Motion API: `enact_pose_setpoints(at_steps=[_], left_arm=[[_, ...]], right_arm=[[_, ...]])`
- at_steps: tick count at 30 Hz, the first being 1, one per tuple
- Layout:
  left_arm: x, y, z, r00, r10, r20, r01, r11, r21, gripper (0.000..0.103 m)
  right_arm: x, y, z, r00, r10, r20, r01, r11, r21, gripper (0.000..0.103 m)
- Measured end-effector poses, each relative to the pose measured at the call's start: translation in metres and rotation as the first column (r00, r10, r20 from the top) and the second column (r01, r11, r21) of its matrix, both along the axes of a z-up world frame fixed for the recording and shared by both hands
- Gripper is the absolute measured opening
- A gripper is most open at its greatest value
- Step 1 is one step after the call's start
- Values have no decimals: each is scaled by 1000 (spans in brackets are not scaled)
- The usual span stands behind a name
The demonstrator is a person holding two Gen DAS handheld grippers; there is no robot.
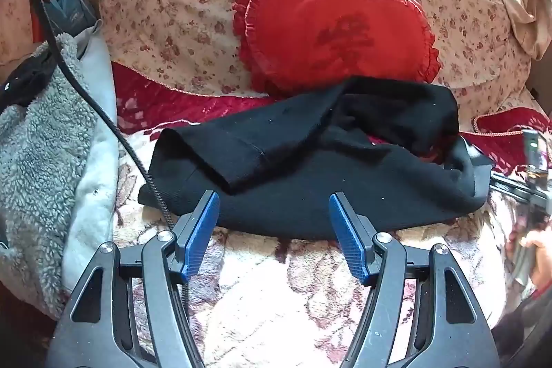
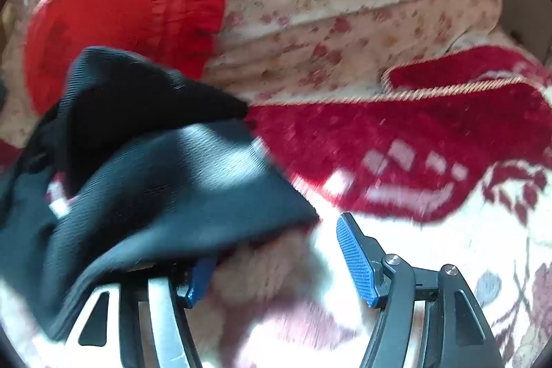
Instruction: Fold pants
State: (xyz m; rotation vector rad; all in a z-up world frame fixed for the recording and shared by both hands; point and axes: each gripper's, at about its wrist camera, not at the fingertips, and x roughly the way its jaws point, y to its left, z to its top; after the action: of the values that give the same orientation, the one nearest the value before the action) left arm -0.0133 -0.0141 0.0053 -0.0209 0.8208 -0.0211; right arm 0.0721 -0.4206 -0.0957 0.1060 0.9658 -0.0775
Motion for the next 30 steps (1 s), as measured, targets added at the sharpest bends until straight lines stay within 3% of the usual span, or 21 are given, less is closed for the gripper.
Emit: enact_pose_setpoints(at_steps=[5,10,14,16,21,30], left_arm=[[2,-8,1,1000,-28,-8,28,998,-50,66],[3,-17,2,998,-57,-5,57,997,-44,66],[2,-21,2,998,-69,-7,69,997,-37,66],[2,-22,3,998,-67,-2,67,997,-38,66],[2,-25,4,998,-61,0,61,997,-37,66],[5,-19,-1,999,-42,-17,41,998,-53,66]], right_arm=[[-49,11,18,998,0,-68,5,997,75,64],[-98,53,59,995,58,83,-64,995,73,64],[-122,99,92,960,137,246,-143,990,6,64],[-121,118,103,946,172,273,-170,985,-32,64],[-115,158,105,939,225,259,-212,974,-77,64],[-105,176,97,945,244,219,-245,969,-22,64]])
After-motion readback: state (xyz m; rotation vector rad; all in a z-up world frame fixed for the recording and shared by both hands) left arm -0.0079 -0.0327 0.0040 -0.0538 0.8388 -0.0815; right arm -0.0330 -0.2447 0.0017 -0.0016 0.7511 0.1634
